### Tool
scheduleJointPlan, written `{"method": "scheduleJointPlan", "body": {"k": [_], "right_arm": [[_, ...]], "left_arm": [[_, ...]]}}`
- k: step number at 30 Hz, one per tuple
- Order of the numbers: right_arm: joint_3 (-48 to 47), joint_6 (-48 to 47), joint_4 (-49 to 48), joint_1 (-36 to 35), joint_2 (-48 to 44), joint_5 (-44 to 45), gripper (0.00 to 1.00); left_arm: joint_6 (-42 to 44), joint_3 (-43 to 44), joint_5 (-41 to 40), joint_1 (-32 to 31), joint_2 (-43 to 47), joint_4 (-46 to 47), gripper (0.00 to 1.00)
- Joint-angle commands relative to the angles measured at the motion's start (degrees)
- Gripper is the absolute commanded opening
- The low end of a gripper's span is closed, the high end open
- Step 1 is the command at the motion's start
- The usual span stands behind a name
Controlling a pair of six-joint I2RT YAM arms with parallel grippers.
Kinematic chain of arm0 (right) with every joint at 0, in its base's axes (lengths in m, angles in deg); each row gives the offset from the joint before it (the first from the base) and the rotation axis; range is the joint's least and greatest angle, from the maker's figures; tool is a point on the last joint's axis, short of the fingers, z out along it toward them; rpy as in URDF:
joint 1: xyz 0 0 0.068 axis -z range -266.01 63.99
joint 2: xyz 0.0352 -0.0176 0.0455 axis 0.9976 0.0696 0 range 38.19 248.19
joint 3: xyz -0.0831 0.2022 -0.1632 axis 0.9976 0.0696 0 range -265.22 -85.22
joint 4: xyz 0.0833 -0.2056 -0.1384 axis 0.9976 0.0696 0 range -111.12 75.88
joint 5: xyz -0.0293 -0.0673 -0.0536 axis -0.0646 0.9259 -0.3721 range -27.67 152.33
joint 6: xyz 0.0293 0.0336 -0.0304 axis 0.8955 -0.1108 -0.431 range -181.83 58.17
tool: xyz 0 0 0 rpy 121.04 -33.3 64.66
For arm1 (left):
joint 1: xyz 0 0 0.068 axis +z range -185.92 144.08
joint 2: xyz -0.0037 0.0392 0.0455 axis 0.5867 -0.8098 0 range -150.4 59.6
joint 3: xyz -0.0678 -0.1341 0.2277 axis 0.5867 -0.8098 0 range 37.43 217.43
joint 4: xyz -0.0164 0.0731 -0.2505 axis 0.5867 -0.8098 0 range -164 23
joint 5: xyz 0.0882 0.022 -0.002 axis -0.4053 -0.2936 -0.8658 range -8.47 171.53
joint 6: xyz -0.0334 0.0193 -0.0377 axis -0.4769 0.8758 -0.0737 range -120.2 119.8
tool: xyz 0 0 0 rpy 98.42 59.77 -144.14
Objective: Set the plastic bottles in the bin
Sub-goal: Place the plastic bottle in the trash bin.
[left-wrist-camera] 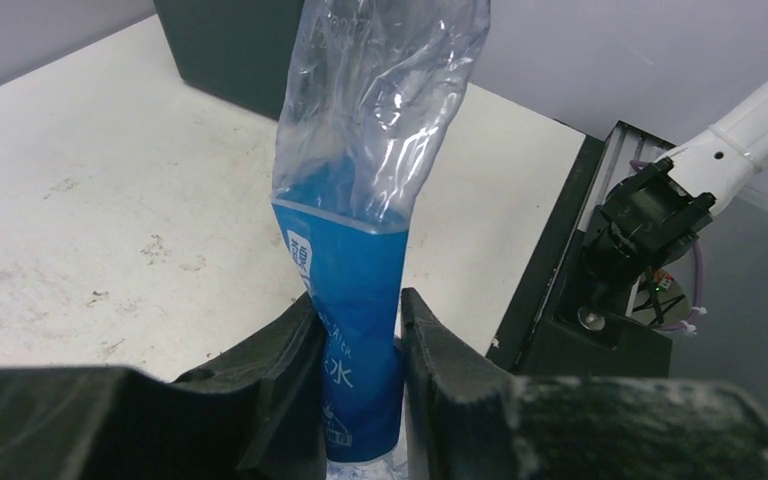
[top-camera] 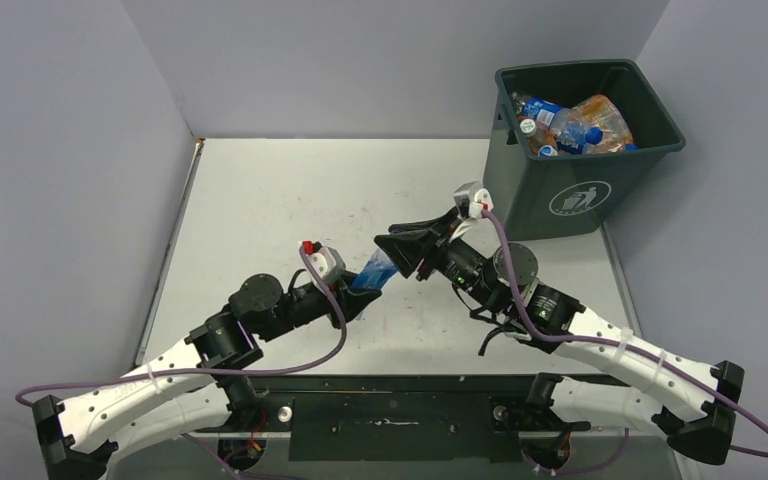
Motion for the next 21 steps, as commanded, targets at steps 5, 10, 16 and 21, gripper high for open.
{"method": "scheduleJointPlan", "body": {"k": [5, 10, 16, 21], "right_arm": [[-17.1, -9.4, 15.5, 0.0, 2.3, 8.6, 0.05], [-32.7, -22.1, 13.7, 0.1, 4.4, 31.4, 0.05], [-31.2, -59.9, -34.0, 3.9, 12.5, 56.0, 0.05], [-43.2, -54.1, -33.4, 25.7, 24.3, 57.8, 0.05]], "left_arm": [[2.6, -5.3, -7.8, 0.1, 6.9, 12.6, 0.96], [5.4, -9.1, -12.0, 0.1, 11.5, 17.8, 0.96], [6.8, -8.4, -16.9, 0.1, 12.9, 16.4, 0.96], [6.4, -9.4, -23.8, 0.1, 15.5, 17.8, 0.96]]}}
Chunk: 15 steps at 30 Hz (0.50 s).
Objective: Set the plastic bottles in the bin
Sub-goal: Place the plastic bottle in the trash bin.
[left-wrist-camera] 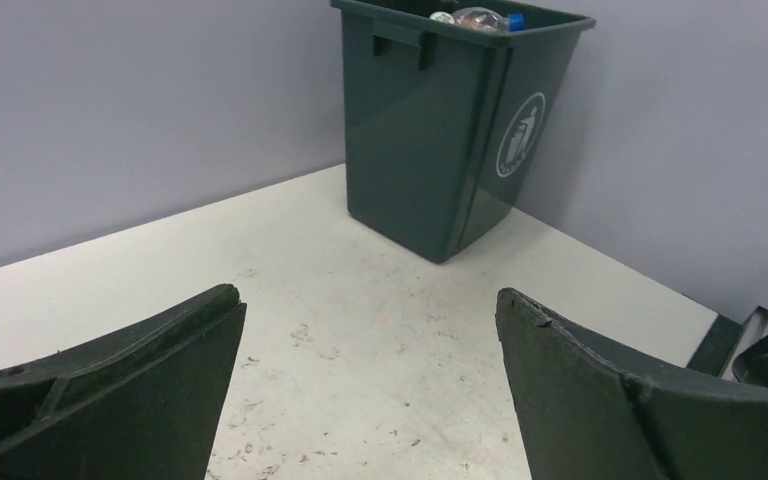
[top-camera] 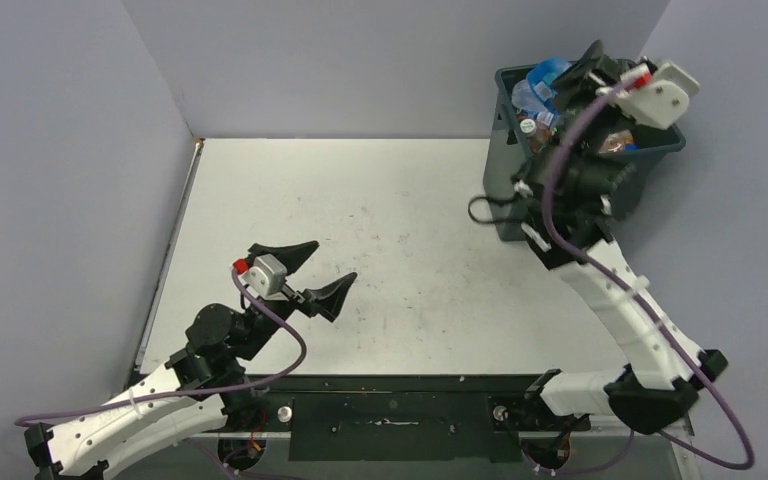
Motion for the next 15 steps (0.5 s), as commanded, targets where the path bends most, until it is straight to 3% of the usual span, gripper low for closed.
{"method": "scheduleJointPlan", "body": {"k": [1, 4, 8, 15], "right_arm": [[-7.6, 0.5, -3.1, 15.8, 10.8, 8.1, 0.05], [-13.4, 5.6, -2.4, 22.9, 17.5, 12.5, 0.05], [-18.6, -2.8, -12.8, 25.8, 25.4, 14.7, 0.05], [-18.8, 3.3, -8.3, 31.9, 26.7, 11.1, 0.05]], "left_arm": [[1.4, -0.1, -7.1, 0.3, 2.4, 4.8, 0.96], [1.4, -0.4, -9.5, 0.7, 3.3, 5.2, 0.96], [1.8, -1.8, -12.1, 0.8, 4.2, 7.0, 0.96], [3.5, -2.0, -11.5, 0.8, 3.4, 6.8, 0.96]]}}
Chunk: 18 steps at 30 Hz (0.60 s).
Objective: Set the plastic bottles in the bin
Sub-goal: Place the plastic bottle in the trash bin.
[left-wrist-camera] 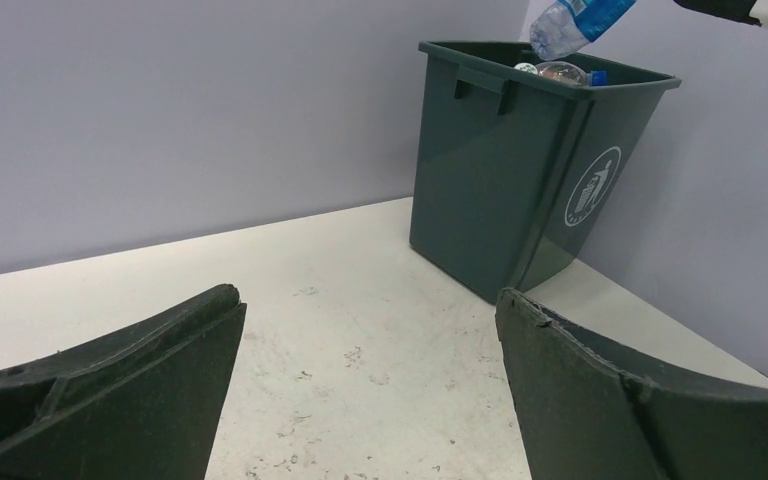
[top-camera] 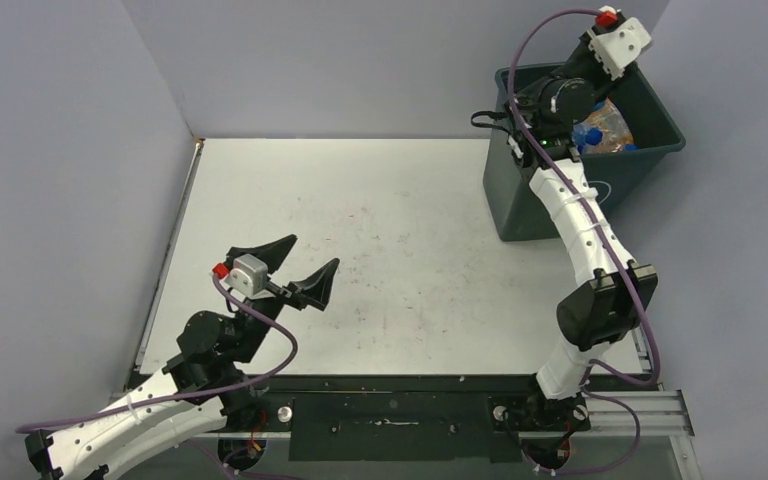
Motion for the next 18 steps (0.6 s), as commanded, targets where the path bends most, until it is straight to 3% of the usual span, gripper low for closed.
{"method": "scheduleJointPlan", "body": {"k": [1, 9, 10, 15, 18], "right_arm": [[-3.2, 3.1, -1.9, 4.1, -3.1, -1.9, 0.05], [-0.8, 14.2, 8.5, 12.9, -2.7, -3.1, 0.05], [-0.7, 14.9, 9.6, 13.3, -2.4, -3.3, 0.09], [-2.4, 17.8, 15.4, 13.9, -1.7, -7.0, 0.65], [-4.3, 19.8, 18.3, 13.9, -1.6, -8.9, 0.81]], "left_arm": [[1.7, 0.1, -0.8, 0.2, -0.5, 3.0, 0.96], [3.7, -0.3, -0.3, 0.2, -0.7, 3.2, 0.96], [3.8, -0.3, -0.4, 0.1, -1.0, 3.2, 0.96], [3.9, -0.3, -0.3, 0.2, -1.8, 3.2, 0.96], [4.0, -0.2, -0.2, 0.2, -2.3, 3.1, 0.96]]}}
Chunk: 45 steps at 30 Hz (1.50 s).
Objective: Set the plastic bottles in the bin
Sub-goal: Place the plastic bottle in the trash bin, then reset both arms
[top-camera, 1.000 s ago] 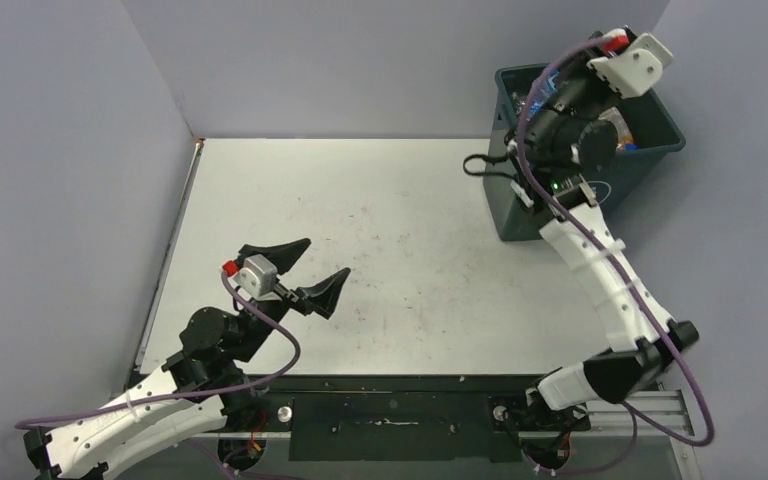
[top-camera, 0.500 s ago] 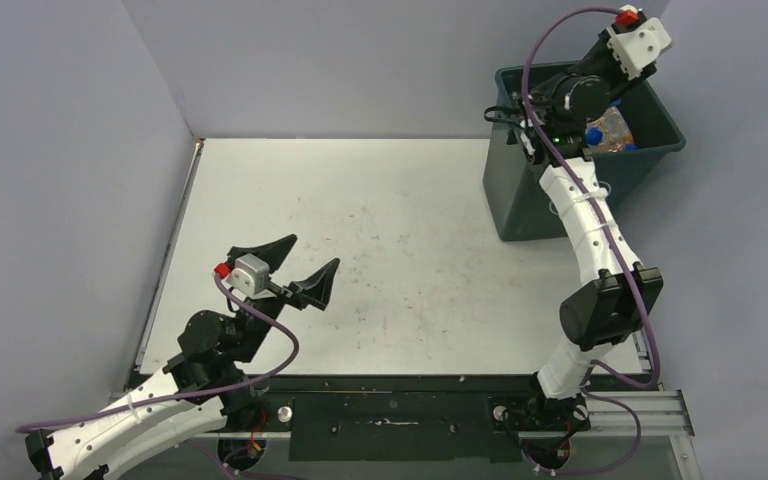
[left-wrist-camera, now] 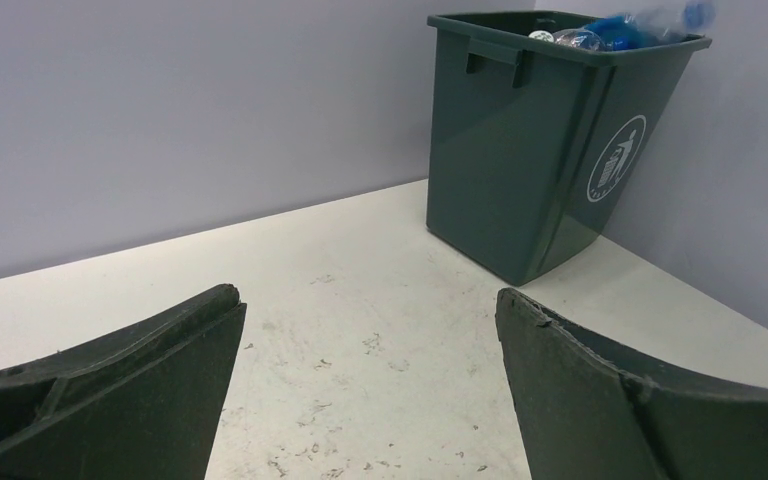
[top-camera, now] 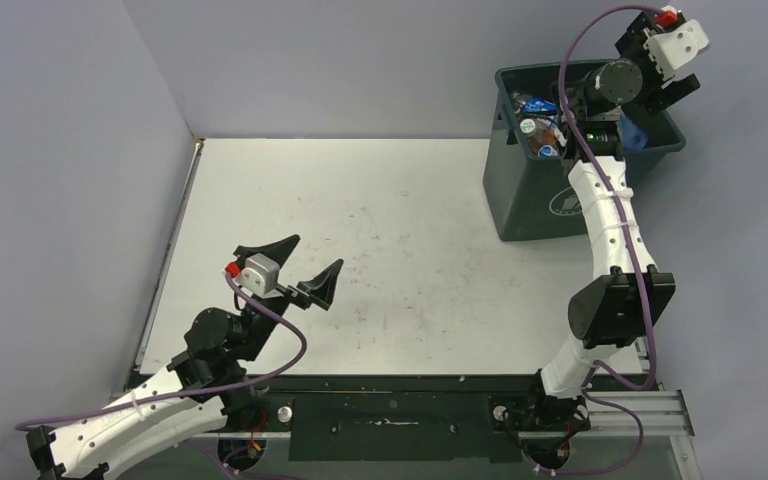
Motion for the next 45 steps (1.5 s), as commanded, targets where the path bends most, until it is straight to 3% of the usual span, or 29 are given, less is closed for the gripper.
{"method": "scheduleJointPlan", "body": {"k": [1, 6, 14, 23, 29, 33, 35, 40, 43, 45], "right_arm": [[-4.0, 4.4, 5.6, -0.3, -0.6, -4.8, 0.84], [-6.1, 8.4, 9.8, -1.4, -1.2, -7.1, 0.92], [-9.3, 6.7, 13.0, -14.5, -2.5, -12.3, 0.98], [-4.0, 11.2, 21.8, -26.8, -7.9, -29.1, 1.00], [8.4, 12.8, 23.8, -33.5, -14.4, -37.5, 0.94], [22.8, 23.6, 24.5, -34.5, -20.7, -40.0, 0.90], [30.1, 29.1, 24.3, -35.3, -24.6, -40.8, 0.90], [47.8, 42.1, 22.9, -38.8, -35.1, -31.4, 0.90], [53.2, 46.4, 26.6, -38.9, -39.2, -30.4, 0.90], [53.4, 45.3, 33.6, -38.9, -39.8, -29.5, 0.90]], "left_arm": [[1.0, 0.3, 0.0, 0.3, -0.8, 2.8, 0.96], [1.0, 0.4, 0.2, 0.4, -1.2, 2.6, 0.96], [0.6, 1.1, 0.4, 0.8, -2.3, 1.3, 0.96], [0.5, 1.6, -3.2, 0.8, -1.9, -0.3, 0.96], [1.5, 1.6, -3.3, 0.7, -2.0, -1.1, 0.96], [2.3, 1.4, -4.9, 0.6, -2.1, -1.2, 0.96], [2.5, 0.7, -9.9, 0.5, -2.3, 0.9, 0.96], [5.4, -1.2, -25.6, -0.9, -4.6, 7.3, 0.96], [6.6, -2.0, -29.4, -0.7, -7.7, 10.6, 0.96], [2.5, 0.1, -30.3, 1.3, -11.0, 6.5, 0.96]]}}
